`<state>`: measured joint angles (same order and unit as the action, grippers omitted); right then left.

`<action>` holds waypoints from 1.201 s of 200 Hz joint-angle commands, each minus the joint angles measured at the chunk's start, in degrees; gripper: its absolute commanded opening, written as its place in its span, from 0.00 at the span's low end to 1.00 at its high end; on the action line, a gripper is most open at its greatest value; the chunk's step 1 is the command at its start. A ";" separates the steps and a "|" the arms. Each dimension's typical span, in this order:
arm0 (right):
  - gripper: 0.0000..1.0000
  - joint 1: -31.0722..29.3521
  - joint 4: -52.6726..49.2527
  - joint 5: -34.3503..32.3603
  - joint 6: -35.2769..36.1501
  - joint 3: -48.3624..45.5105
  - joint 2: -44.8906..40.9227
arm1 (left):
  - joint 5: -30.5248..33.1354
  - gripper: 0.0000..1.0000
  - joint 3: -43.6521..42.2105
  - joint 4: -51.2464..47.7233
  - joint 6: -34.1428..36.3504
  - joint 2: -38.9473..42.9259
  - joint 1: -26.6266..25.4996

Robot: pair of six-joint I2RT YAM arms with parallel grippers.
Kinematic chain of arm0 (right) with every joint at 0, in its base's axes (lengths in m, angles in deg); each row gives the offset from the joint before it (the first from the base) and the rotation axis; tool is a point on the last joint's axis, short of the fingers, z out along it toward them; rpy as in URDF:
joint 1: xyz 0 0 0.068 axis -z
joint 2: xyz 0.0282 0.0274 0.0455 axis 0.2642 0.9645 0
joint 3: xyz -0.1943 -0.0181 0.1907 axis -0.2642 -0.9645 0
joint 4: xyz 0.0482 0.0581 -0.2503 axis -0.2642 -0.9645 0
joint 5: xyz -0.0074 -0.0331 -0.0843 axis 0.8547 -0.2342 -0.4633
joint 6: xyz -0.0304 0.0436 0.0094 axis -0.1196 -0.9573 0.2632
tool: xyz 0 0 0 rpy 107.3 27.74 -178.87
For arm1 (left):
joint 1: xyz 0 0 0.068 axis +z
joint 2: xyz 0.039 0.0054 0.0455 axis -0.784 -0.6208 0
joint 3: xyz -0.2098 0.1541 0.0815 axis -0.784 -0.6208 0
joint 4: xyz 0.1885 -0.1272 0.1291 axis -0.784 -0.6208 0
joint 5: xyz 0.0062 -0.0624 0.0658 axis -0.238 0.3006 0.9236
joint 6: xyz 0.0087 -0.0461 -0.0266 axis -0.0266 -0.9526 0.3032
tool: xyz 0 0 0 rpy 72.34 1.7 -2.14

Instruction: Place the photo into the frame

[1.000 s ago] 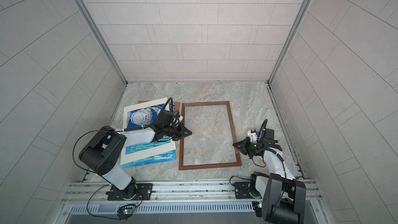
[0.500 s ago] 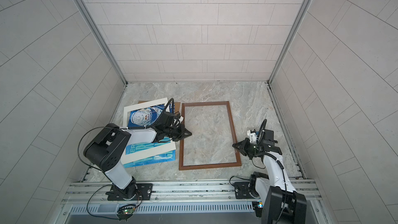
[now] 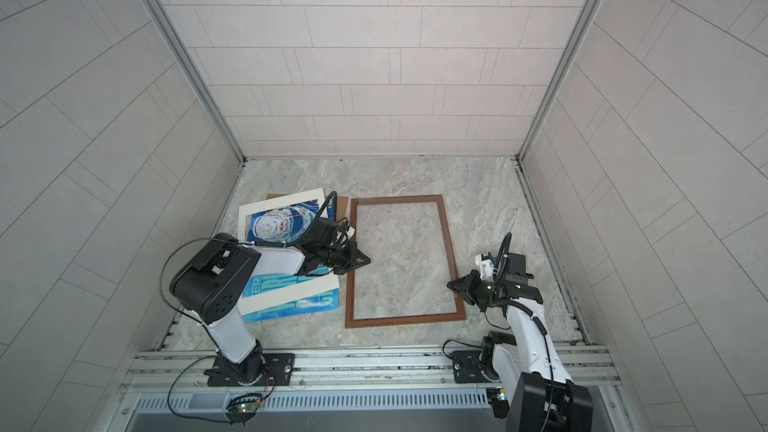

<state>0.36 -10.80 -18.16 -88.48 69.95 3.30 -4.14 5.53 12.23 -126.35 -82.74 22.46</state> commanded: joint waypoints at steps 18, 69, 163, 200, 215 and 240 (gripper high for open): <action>0.00 -0.73 -0.21 -1.06 -0.31 -0.54 -0.48 | -0.30 0.00 -1.63 0.58 1.38 0.36 0.53; 0.00 -2.50 -2.15 -2.57 0.09 -0.36 -0.93 | -0.96 0.00 -1.67 -0.79 2.01 0.08 1.72; 0.00 -2.69 -3.39 -3.06 -0.79 0.35 -2.64 | -1.35 0.00 -2.13 -0.88 1.95 0.05 2.09; 0.00 -2.89 -4.92 -3.68 -0.59 0.91 -3.29 | -1.46 0.00 -2.41 -0.60 1.80 -0.57 2.10; 0.00 -3.19 -6.09 -4.58 0.06 1.23 -3.96 | -1.43 0.00 -3.28 0.32 1.37 -0.75 2.14; 0.00 -3.59 -6.31 -4.82 -0.17 1.14 -4.54 | -1.57 0.00 -3.20 0.92 1.26 -1.47 2.10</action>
<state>-2.59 -15.00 -21.87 -89.23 70.03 -0.42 -5.01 3.04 12.27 -125.37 -82.85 24.38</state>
